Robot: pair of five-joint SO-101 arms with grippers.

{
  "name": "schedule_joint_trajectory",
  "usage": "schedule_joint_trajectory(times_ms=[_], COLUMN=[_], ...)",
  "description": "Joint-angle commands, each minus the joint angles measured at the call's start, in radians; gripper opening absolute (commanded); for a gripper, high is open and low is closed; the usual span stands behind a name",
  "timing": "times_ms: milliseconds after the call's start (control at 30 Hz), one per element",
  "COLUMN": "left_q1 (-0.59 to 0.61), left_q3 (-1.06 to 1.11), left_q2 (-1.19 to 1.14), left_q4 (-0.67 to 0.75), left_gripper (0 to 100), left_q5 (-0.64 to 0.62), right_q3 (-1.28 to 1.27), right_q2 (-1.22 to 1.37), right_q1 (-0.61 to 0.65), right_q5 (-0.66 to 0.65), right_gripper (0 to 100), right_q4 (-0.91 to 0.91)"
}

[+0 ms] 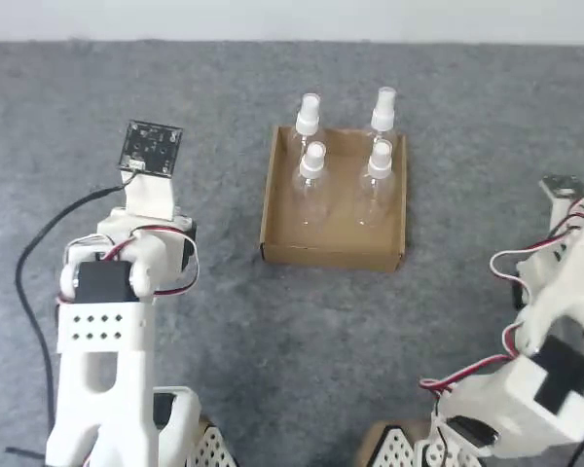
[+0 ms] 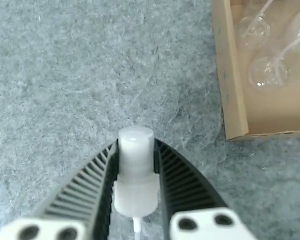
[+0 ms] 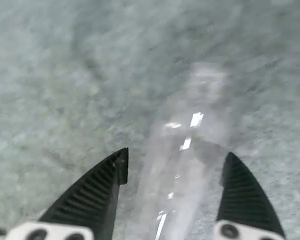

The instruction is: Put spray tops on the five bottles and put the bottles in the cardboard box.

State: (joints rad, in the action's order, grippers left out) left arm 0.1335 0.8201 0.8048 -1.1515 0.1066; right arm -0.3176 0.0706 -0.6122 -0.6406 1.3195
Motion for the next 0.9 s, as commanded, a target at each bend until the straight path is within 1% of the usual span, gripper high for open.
schedule_joint_trajectory(times_ms=[0, 367, 600, 733, 800, 867], left_q1=[-0.005, -0.006, -0.037, -0.034, -0.037, -0.037], left_q3=[0.001, 0.001, 0.001, 0.001, 0.001, -0.005], left_q2=[0.026, 0.025, 0.025, 0.025, 0.025, 0.025], left_q4=[0.04, 0.043, 0.04, 0.038, 0.038, 0.041], left_gripper=[1, 1, 1, 1, 1, 1], left_q5=[-0.012, -0.012, -0.012, -0.012, -0.012, -0.012], right_q3=[0.06, 0.06, 0.058, 0.057, 0.061, 0.092], right_q2=[0.019, 0.082, 0.084, 0.084, 0.071, 0.05], right_q1=[-0.015, -0.012, 0.008, 0.012, 0.016, 0.054], right_q5=[-0.003, -0.005, -0.011, -0.011, -0.005, -0.005], right_gripper=[24.2, 23.6, 9.4, 5.0, 1.0, 0.8], right_q4=[-0.061, -0.168, -0.17, -0.166, -0.163, -0.14])
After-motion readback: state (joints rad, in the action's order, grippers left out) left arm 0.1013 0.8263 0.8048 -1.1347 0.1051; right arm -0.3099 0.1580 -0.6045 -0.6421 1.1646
